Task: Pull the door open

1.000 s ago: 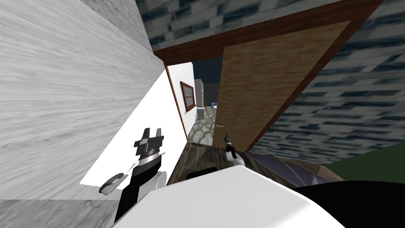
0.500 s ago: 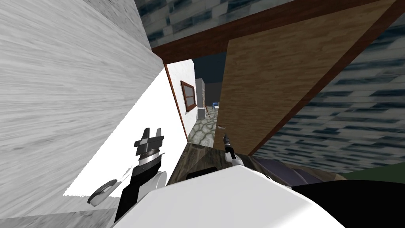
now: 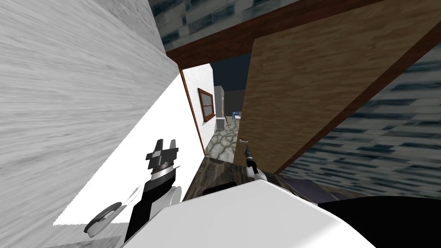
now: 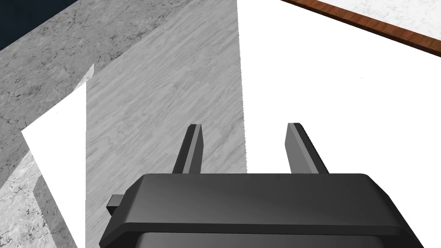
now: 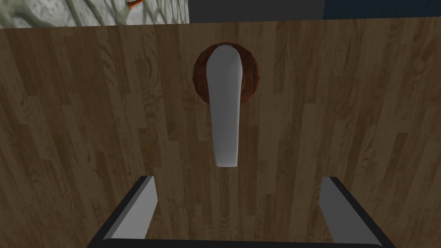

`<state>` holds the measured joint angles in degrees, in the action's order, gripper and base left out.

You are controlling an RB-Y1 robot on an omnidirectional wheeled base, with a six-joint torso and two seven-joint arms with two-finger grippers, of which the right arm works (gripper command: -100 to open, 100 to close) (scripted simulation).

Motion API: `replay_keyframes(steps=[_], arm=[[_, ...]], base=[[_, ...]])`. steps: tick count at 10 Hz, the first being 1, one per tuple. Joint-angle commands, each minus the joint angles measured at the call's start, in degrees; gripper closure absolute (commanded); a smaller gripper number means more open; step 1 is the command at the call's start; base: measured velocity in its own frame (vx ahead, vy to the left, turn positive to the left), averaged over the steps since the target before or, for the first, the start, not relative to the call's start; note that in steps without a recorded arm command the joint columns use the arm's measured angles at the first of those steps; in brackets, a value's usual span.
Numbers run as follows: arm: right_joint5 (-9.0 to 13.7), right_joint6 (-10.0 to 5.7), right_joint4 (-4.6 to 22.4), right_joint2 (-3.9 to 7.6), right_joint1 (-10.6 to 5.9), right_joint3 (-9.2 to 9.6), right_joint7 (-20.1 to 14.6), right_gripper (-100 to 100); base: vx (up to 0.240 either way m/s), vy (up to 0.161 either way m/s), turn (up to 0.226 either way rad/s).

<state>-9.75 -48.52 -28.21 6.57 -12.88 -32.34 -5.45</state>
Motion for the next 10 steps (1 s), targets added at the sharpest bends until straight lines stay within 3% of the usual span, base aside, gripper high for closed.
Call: replay_keyframes(steps=[1, 3, 4, 5, 8, 9, 10], arm=[[0.24, -1.06, 1.18, 1.38, 0.53, -0.34, -0.96, -100], [0.48, -1.7, 1.61, 3.13, 1.78, -0.68, -2.65, -100], [0.48, -1.7, 3.0, 3.13, 1.78, -0.68, -2.65, -100], [0.66, -2.17, 1.93, 4.41, 2.7, -0.94, -3.88, -100], [0.95, -2.93, 2.45, 6.49, 4.19, -1.35, -5.88, -100], [0.81, -1.97, 1.08, 5.92, 4.34, -1.14, -5.67, -100], [0.81, -1.97, 1.08, 5.92, 4.34, -1.14, -5.67, 100]], base=[[0.121, -0.007, 0.074], [0.215, 0.007, 0.123], [0.151, -0.019, 0.036], [0.125, -0.028, 0.085], [0.189, -0.027, 0.094], [0.07, -0.017, 0.014], [-0.008, 0.002, -0.01]])
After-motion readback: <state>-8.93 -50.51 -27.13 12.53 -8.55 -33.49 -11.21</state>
